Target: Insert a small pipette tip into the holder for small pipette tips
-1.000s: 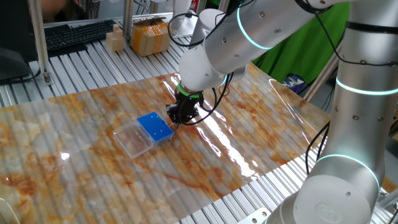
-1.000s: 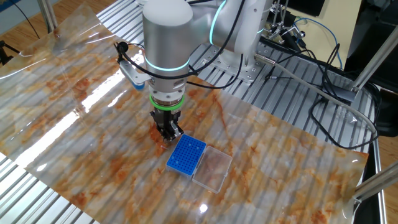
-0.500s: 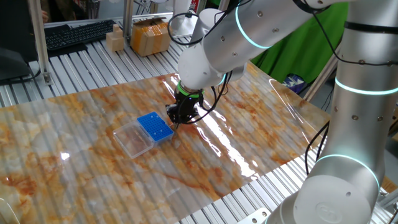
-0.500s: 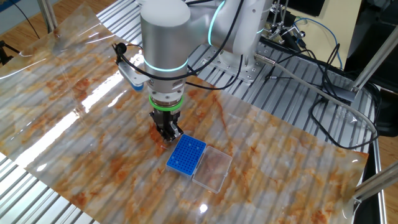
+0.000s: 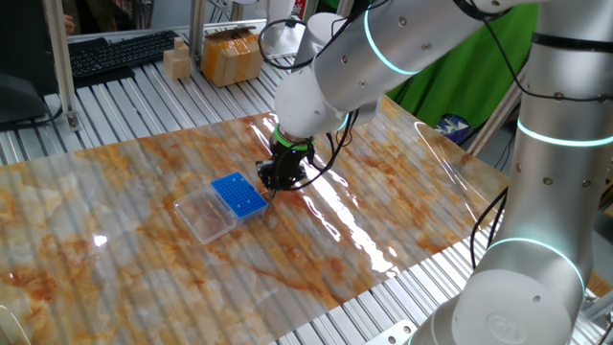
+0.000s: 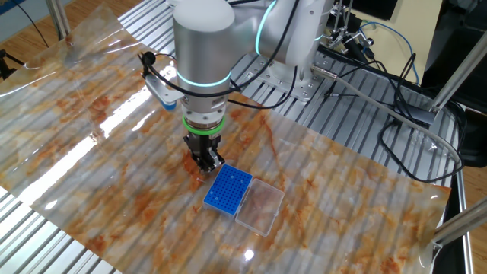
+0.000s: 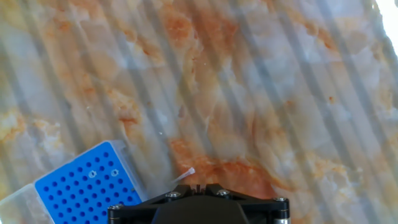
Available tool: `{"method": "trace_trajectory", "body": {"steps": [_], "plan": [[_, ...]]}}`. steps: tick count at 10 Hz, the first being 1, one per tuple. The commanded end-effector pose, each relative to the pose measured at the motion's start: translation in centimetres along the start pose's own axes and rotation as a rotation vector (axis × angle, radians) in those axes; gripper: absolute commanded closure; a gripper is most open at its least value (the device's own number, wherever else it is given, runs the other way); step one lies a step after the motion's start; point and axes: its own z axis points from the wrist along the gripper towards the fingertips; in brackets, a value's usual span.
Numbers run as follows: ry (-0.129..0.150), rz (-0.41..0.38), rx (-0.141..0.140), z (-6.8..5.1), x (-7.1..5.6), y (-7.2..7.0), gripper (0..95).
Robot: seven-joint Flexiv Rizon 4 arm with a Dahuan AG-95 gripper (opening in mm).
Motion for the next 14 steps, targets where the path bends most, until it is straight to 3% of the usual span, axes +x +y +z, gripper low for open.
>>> {"method": "trace_trajectory", "body": {"steps": [1,4,5,9,11,14], "plan": [[0.015,0.038,-0.002,0.13,-0.03,0.02,95.0],[0.068,0.090,0.023,0.13,-0.03,0.02,95.0],[0.066,0.115,0.030,0.13,-0.03,0.02,95.0],[0.080,0.189,0.019,0.11,-0.02,0.01,95.0],[0.114,0.226,0.015,-0.41,0.08,-0.17,95.0],[0.128,0.329,-0.005,-0.63,0.06,-0.22,95.0]]}}
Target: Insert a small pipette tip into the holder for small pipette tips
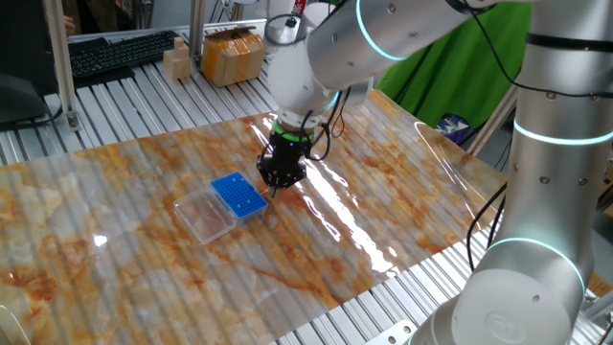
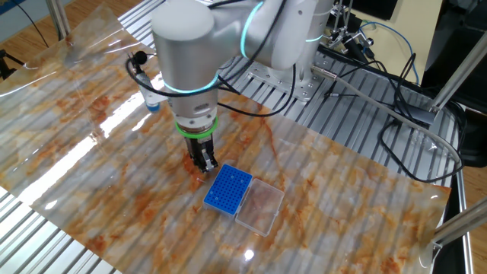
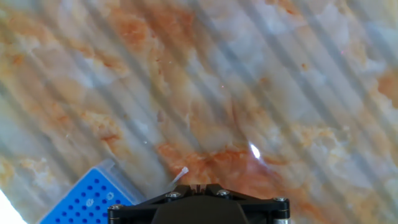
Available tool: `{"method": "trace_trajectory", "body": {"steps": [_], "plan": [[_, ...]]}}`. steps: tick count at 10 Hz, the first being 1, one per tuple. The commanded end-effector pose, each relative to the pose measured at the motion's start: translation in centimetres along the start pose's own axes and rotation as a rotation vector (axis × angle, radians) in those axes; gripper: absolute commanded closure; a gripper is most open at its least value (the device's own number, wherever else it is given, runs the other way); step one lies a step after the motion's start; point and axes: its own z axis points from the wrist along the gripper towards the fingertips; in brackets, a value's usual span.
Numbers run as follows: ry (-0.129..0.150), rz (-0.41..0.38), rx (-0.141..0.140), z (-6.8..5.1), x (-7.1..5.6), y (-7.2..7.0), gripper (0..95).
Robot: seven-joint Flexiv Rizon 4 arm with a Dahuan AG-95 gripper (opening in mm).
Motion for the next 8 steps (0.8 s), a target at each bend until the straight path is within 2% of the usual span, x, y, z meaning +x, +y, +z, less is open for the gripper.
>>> {"method": "trace_trajectory", "body": {"steps": [1,2,4,7,8], "plan": [[0.028,0.103,-0.040,-0.13,0.02,0.02,95.0],[0.038,0.138,-0.050,-0.17,0.00,0.02,95.0],[0.057,0.226,-0.051,-0.51,-0.06,0.05,95.0],[0.116,0.344,-0.091,-0.66,-0.19,0.11,95.0],[0.130,0.366,-0.094,-0.69,-0.23,0.13,95.0]]}}
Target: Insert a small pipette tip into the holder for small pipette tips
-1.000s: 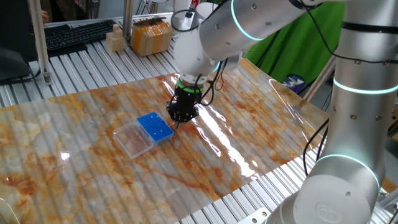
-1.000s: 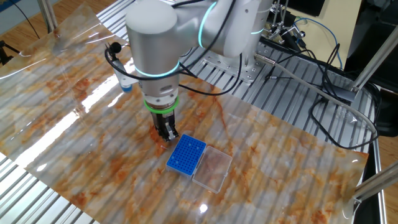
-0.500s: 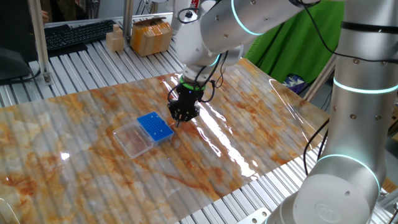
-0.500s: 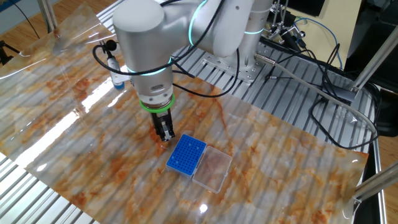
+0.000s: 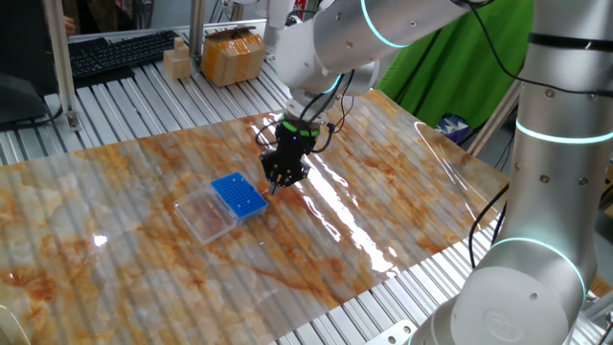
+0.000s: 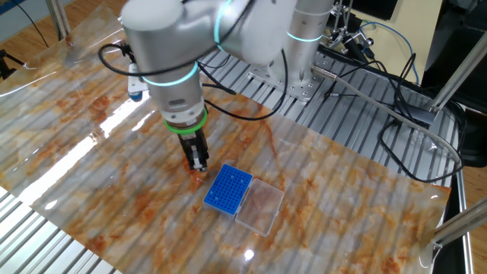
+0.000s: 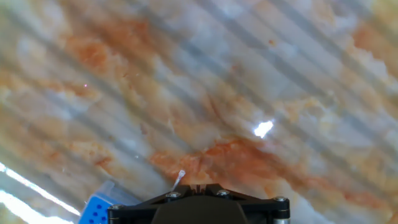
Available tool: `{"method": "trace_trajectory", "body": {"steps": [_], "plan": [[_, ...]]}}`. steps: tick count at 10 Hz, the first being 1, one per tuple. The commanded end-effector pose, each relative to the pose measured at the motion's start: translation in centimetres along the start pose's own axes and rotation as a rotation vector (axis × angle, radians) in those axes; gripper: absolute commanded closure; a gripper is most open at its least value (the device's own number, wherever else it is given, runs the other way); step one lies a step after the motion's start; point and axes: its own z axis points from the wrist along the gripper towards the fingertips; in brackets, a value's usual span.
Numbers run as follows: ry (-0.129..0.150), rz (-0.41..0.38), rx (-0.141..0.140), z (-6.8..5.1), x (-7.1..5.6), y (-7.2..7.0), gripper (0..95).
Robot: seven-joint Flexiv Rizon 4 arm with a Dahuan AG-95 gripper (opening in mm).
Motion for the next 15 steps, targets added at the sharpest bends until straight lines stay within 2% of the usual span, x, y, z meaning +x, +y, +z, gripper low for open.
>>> {"method": "trace_trajectory", "body": {"steps": [1,2,5,7,8,9,11,14,15], "plan": [[0.069,0.127,-0.030,-0.1,-0.1,0.2,76.0],[0.089,0.187,-0.038,-0.2,-0.2,0.3,76.0],[0.115,0.282,-0.051,-0.4,-0.4,0.5,76.0],[0.152,0.376,-0.068,-0.6,-0.7,0.8,76.0],[0.170,0.411,-0.077,-0.8,-0.9,1.0,95.0],[0.195,0.456,-0.087,-1.0,-1.2,1.2,95.0],[0.226,0.493,-0.097,-1.0,-1.4,1.5,95.0],[0.256,0.518,-0.105,-0.7,-1.5,1.6,95.0],[0.259,0.519,-0.105,-0.6,-1.5,1.7,95.0]]}}
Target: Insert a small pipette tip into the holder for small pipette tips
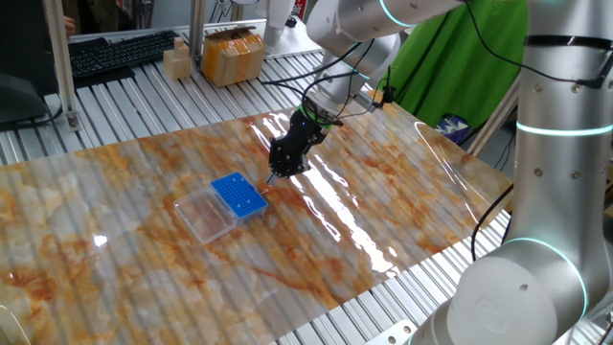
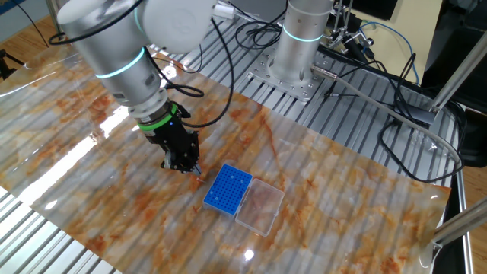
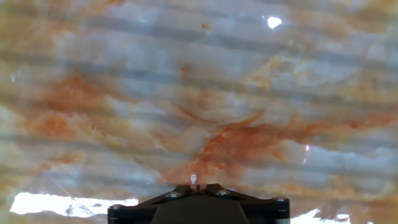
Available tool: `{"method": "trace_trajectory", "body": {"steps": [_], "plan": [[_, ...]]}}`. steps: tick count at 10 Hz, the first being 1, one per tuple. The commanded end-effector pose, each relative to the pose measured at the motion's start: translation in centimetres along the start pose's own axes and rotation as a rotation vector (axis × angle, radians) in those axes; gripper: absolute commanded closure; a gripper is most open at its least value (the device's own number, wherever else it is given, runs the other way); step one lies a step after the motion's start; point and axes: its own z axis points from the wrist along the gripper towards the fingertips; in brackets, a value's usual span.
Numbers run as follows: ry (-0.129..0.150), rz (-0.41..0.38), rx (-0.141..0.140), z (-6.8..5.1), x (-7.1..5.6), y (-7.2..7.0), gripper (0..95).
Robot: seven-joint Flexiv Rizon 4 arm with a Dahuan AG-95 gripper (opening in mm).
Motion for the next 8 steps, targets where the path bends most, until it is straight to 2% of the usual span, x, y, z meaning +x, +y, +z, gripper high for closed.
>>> {"method": "trace_trajectory", "body": {"steps": [1,2,4,6,8], "plan": [[0.018,0.012,-0.001,0.19,-0.02,0.09,95.0],[0.028,0.016,-0.002,0.20,-0.03,0.13,76.0],[0.051,0.023,-0.004,0.31,-0.05,0.19,76.0],[0.054,0.028,-0.005,0.44,-0.09,0.28,76.0],[0.072,0.033,-0.006,0.56,-0.12,0.38,76.0]]}}
